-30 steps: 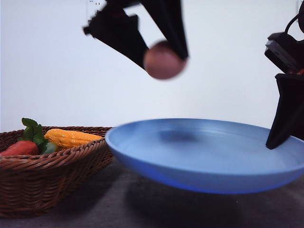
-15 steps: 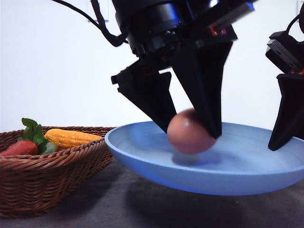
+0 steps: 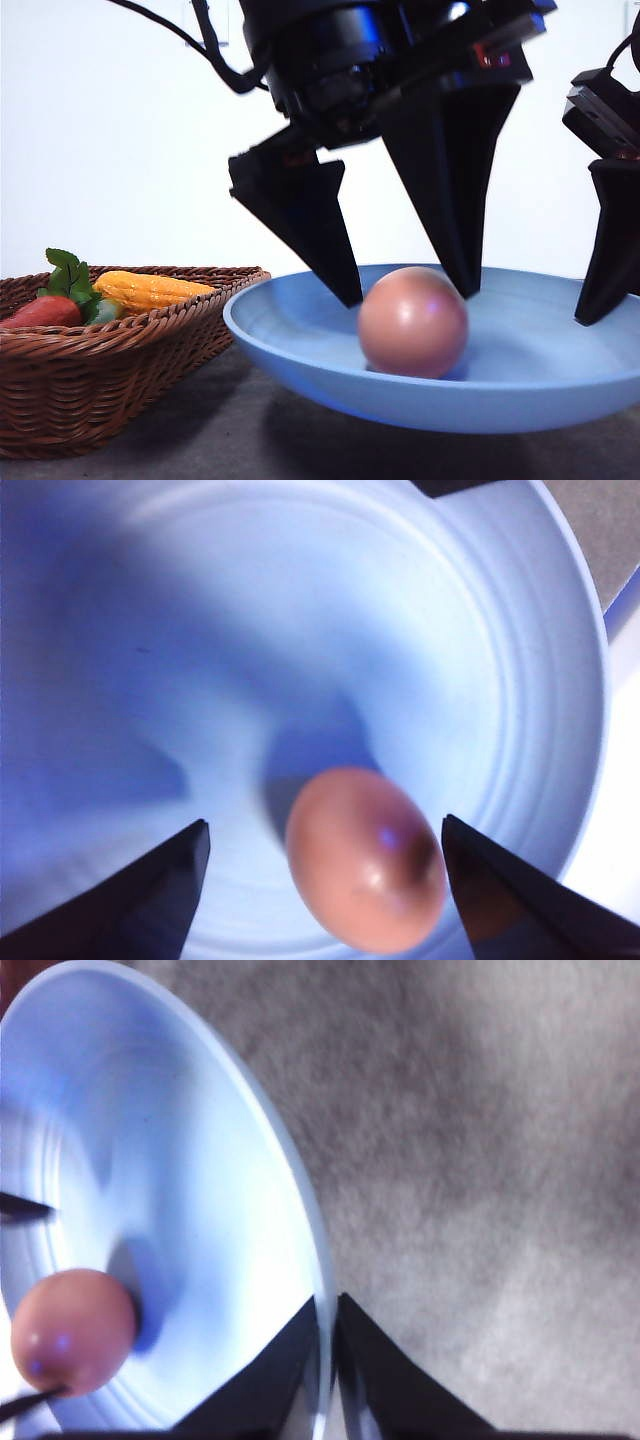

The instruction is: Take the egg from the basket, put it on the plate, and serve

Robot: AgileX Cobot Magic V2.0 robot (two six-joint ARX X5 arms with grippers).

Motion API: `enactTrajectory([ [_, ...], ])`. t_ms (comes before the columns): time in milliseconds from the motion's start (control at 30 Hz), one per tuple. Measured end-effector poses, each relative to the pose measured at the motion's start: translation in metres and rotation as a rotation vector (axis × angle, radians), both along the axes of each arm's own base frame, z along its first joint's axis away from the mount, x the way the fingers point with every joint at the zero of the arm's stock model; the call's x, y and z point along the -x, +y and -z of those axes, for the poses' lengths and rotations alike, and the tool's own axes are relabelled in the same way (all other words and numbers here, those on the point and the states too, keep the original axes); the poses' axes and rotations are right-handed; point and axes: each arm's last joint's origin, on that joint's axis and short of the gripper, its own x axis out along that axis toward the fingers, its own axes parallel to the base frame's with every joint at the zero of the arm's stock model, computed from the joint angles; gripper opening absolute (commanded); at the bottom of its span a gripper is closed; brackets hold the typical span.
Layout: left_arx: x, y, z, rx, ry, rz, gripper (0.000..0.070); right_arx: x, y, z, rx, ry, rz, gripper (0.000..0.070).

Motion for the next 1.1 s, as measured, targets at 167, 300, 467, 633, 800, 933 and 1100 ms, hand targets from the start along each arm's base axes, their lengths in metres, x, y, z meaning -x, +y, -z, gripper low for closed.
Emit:
enactTrajectory([
  [167,0.002,0.01,-0.043,0.039,-0.101,-0.03,0.0478,-0.001,-0.003,0.0,0.001,0.005,0.016,0.0],
  [300,0.007,0.023,-0.074,0.074,-0.152,-0.035,0.0477,-0.002,-0.007,-0.002,0.005,0.02,0.038,0.0],
  [467,0.008,0.036,-0.081,0.03,-0.135,-0.04,0.0477,-0.023,-0.01,-0.021,0.0,-0.011,0.067,0.0],
  [633,0.008,0.046,-0.081,-0.041,-0.133,-0.064,0.0476,-0.058,-0.011,-0.031,0.025,-0.017,0.083,0.0],
  [800,0.008,0.052,-0.084,-0.102,-0.179,-0.095,0.0476,-0.108,-0.011,-0.034,0.06,-0.028,0.1,0.0],
  [933,0.008,0.055,-0.083,-0.133,-0.181,-0.098,0.0476,-0.153,-0.013,-0.032,0.063,-0.02,0.122,0.0],
  [1100,0.009,0.055,-0.083,-0.139,-0.178,-0.098,0.0476,-0.205,-0.017,-0.022,0.069,0.005,0.145,0.0],
])
